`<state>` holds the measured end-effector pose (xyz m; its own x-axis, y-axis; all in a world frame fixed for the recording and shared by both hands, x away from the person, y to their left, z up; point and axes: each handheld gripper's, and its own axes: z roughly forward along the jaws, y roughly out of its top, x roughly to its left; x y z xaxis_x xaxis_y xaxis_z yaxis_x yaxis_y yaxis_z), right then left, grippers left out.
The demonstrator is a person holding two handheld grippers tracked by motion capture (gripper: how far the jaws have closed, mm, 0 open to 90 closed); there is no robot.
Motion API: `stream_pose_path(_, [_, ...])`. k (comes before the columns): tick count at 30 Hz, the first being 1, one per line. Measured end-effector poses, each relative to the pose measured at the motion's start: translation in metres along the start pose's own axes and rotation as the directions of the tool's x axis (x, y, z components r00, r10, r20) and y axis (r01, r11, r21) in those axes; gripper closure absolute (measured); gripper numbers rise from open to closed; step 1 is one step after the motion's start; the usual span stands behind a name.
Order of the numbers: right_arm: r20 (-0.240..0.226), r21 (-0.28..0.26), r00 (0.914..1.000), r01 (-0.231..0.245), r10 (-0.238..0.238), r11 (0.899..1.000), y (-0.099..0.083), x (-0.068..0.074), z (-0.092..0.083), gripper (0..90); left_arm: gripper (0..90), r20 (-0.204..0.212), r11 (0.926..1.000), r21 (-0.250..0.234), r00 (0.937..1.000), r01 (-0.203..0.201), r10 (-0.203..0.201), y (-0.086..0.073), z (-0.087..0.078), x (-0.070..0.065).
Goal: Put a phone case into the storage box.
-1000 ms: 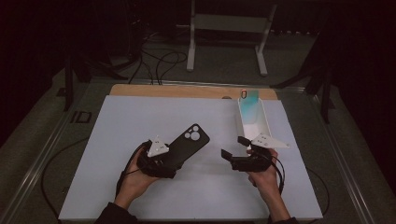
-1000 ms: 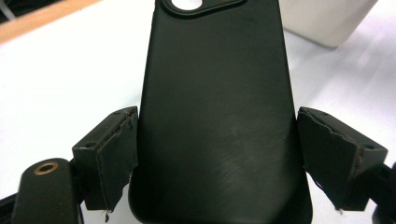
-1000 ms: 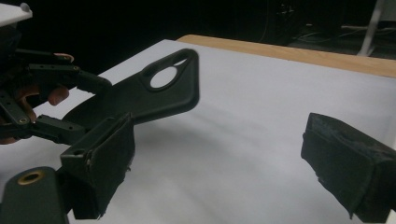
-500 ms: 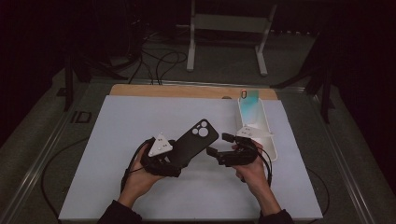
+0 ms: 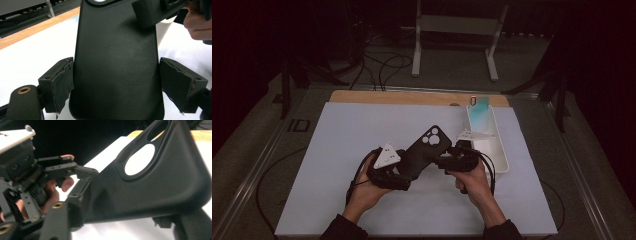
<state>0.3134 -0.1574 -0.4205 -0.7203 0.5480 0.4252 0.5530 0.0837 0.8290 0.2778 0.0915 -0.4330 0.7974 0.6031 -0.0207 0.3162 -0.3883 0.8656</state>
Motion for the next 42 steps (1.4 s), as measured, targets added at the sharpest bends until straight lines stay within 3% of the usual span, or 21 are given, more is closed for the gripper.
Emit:
stream_pose_path(8, [-0.013,0.002,0.9999,0.000,0.000,1.000,0.001,0.005,0.006,65.2,16.3,-0.004,0.9994,0.031,0.9999,-0.016,0.016,-0.001,0.008,-0.004])
stream_pose_path(14, [-0.053,-0.015,0.9985,-0.013,0.012,1.000,0.002,0.005,0.005,80.9,15.3,0.004,0.9975,0.068,0.9998,-0.018,0.018,-0.002,0.012,-0.005])
stream_pose_path(15, [-0.055,-0.015,0.9985,-0.008,0.007,1.000,0.001,0.006,0.005,84.4,17.7,-0.015,0.9965,0.079,0.9995,-0.028,0.029,-0.002,0.013,-0.006])
stream_pose_path(16, [-0.050,-0.014,0.9988,-0.002,0.001,1.000,0.001,0.007,0.005,85.1,29.0,-0.034,0.9973,0.067,0.9989,-0.031,0.033,-0.003,0.013,-0.006])
stream_pose_path(18, [-0.013,-0.006,0.9995,0.028,-0.028,1.000,0.001,0.008,0.006,85.8,18.6,-0.025,0.9987,0.050,0.9996,-0.010,0.011,-0.003,0.012,-0.005])
stream_pose_path(25, [-0.002,0.002,0.9986,0.052,-0.052,0.999,0.002,0.006,0.005,86.1,16.5,-0.009,0.9996,0.020,0.9998,0.018,-0.018,-0.003,0.003,0.004])
stream_pose_path(31, [0.012,-0.005,0.9959,0.089,-0.089,0.996,0.004,0.007,-0.001,86.1,14.6,0.034,0.9989,0.018,0.9984,0.044,-0.045,-0.007,-0.003,0.010])
stream_pose_path(42, [-0.052,-0.042,0.9815,0.182,-0.184,0.982,0.011,0.017,-0.012,85.7,9.2,0.097,0.9973,0.032,0.9929,0.067,-0.069,-0.015,-0.006,0.015])
